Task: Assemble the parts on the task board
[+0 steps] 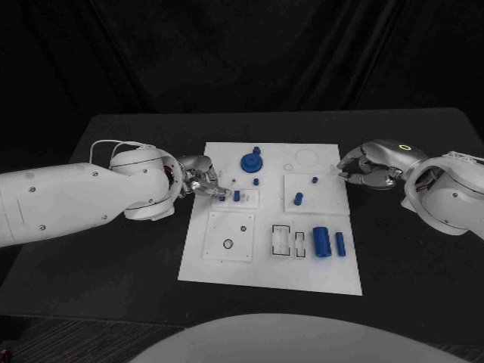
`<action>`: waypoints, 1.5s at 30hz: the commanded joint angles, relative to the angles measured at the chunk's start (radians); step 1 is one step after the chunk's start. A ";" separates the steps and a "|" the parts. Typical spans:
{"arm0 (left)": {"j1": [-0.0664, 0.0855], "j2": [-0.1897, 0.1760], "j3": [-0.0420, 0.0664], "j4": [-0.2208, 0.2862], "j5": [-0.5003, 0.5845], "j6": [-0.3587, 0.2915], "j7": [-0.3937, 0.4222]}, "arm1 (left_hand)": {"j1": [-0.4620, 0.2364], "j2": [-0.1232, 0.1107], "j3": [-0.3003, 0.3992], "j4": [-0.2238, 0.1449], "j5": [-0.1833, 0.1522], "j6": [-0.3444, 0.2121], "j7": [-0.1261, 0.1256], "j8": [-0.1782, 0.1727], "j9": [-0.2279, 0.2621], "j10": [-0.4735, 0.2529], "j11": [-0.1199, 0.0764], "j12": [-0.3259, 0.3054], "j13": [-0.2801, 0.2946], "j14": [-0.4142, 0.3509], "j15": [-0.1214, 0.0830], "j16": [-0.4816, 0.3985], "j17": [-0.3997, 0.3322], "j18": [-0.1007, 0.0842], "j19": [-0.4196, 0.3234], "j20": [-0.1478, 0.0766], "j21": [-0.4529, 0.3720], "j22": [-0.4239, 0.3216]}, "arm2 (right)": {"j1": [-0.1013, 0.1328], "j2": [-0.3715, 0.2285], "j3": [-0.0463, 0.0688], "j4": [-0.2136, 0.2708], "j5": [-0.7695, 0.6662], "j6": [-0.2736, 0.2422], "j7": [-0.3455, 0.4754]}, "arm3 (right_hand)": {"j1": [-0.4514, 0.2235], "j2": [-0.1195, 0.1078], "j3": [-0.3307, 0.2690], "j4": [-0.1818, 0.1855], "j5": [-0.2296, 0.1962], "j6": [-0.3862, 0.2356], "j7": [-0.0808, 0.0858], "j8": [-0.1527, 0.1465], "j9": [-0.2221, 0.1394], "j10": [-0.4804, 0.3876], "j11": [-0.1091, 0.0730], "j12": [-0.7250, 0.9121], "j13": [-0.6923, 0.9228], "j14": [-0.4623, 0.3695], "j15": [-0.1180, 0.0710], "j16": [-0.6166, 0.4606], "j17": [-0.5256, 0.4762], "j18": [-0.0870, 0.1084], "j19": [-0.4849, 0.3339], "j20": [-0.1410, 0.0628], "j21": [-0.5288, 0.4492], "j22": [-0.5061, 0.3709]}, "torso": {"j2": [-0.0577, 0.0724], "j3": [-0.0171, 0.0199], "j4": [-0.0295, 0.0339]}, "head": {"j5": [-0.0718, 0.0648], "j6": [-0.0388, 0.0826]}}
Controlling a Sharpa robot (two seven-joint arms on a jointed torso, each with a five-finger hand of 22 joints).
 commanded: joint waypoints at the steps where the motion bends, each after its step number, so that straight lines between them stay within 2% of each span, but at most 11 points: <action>1: -0.004 0.003 0.001 0.001 -0.004 0.033 -0.014 | 0.011 -0.003 0.004 0.005 0.007 0.003 -0.003 0.004 0.002 0.104 -0.007 0.004 0.263 0.106 -0.006 0.003 0.263 -0.003 0.001 -0.007 0.001 0.177 | -0.002 -0.002 0.001 0.002 -0.002 -0.001 -0.016 | 0.011 -0.002 0.005 0.001 0.004 0.005 0.000 -0.007 -0.001 -0.002 -0.002 -0.007 -0.086 0.007 -0.007 -0.005 -0.001 0.007 -0.005 0.000 -0.004 0.117 | 0.000 0.0003 0.0000 | -0.001 0.000; 6: -0.009 0.006 0.001 0.002 -0.004 0.042 -0.021 | 0.015 -0.003 0.006 0.005 0.023 0.006 -0.005 0.008 0.003 0.104 -0.009 0.004 0.263 0.106 -0.007 0.003 0.263 -0.003 0.001 -0.009 0.001 0.177 | -0.002 -0.002 0.001 0.002 -0.002 -0.001 -0.016 | 0.013 -0.003 0.006 0.000 0.005 0.006 0.000 -0.007 -0.002 -0.003 -0.002 -0.007 -0.086 0.006 -0.007 -0.005 -0.001 0.007 -0.006 0.000 -0.005 0.117 | 0.001 0.0009 0.0007 | -0.002 0.000; 11: -0.012 0.008 0.001 0.000 -0.004 0.049 -0.025 | 0.030 -0.006 0.014 0.000 0.063 0.005 -0.009 0.012 0.005 0.104 -0.013 0.004 0.263 0.106 -0.011 0.003 0.263 -0.003 0.001 -0.012 -0.001 0.176 | -0.002 -0.002 0.001 0.002 -0.002 -0.001 -0.016 | 0.013 -0.003 0.006 0.000 0.005 0.006 0.000 -0.007 -0.002 -0.003 -0.002 -0.007 -0.086 0.006 -0.007 -0.005 -0.001 0.007 -0.006 0.000 -0.005 0.117 | 0.001 0.0010 0.0003 | -0.002 0.000; 12: -0.012 0.008 0.001 -0.001 -0.004 0.050 -0.025 | 0.036 -0.006 0.019 -0.003 0.080 0.004 -0.010 0.013 0.005 0.104 -0.014 0.004 0.263 0.106 -0.011 0.003 0.263 -0.003 0.001 -0.013 -0.001 0.176 | -0.002 -0.002 0.001 0.002 -0.002 -0.001 -0.016 | 0.013 -0.003 0.006 0.000 0.005 0.006 0.000 -0.007 -0.002 -0.003 -0.002 -0.007 -0.086 0.006 -0.007 -0.005 -0.001 0.007 -0.006 0.000 -0.005 0.117 | 0.001 0.0009 0.0004 | -0.002 0.000; 24: -0.015 0.016 0.001 -0.013 -0.004 0.021 0.011 | 0.061 -0.012 0.054 -0.019 0.161 -0.005 -0.012 0.013 0.003 0.104 -0.017 0.004 0.263 0.106 -0.015 0.003 0.263 -0.003 0.001 -0.018 -0.003 0.176 | -0.003 0.002 0.001 0.000 -0.002 0.000 -0.015 | 0.013 -0.004 0.007 0.001 0.005 0.007 0.001 -0.006 -0.002 -0.003 -0.002 -0.007 -0.086 0.006 -0.006 -0.006 -0.002 0.007 -0.005 0.000 -0.004 0.117 | 0.000 0.0004 0.0003 | 0.002 0.000; 34: -0.017 0.022 0.001 -0.021 -0.004 0.010 0.032 | 0.055 -0.010 0.059 -0.013 0.171 -0.010 -0.009 0.008 -0.001 0.104 -0.015 0.004 0.263 0.106 -0.015 0.003 0.263 -0.002 -0.003 -0.018 -0.009 0.175 | -0.003 0.002 0.001 0.001 -0.002 0.006 -0.020 | 0.014 -0.004 0.007 0.001 0.005 0.008 0.001 -0.006 -0.002 -0.003 -0.002 -0.008 -0.087 0.005 -0.006 -0.007 -0.003 0.008 -0.006 0.000 -0.007 0.117 | 0.001 0.0010 0.0012 | -0.001 0.000; 45: -0.022 0.027 0.001 -0.028 -0.004 0.022 0.027 | 0.051 -0.009 0.064 -0.008 0.178 -0.012 -0.008 0.005 -0.004 0.104 -0.014 0.004 0.263 0.106 -0.013 0.003 0.263 -0.001 -0.006 -0.017 -0.012 0.173 | -0.003 0.002 0.001 0.001 -0.002 0.013 -0.024 | 0.015 -0.003 0.008 0.000 0.005 0.009 0.001 -0.006 -0.002 -0.004 -0.002 -0.009 -0.088 0.005 -0.006 -0.008 -0.004 0.008 -0.007 0.000 -0.009 0.116 | 0.001 0.0009 -0.0006 | -0.001 0.000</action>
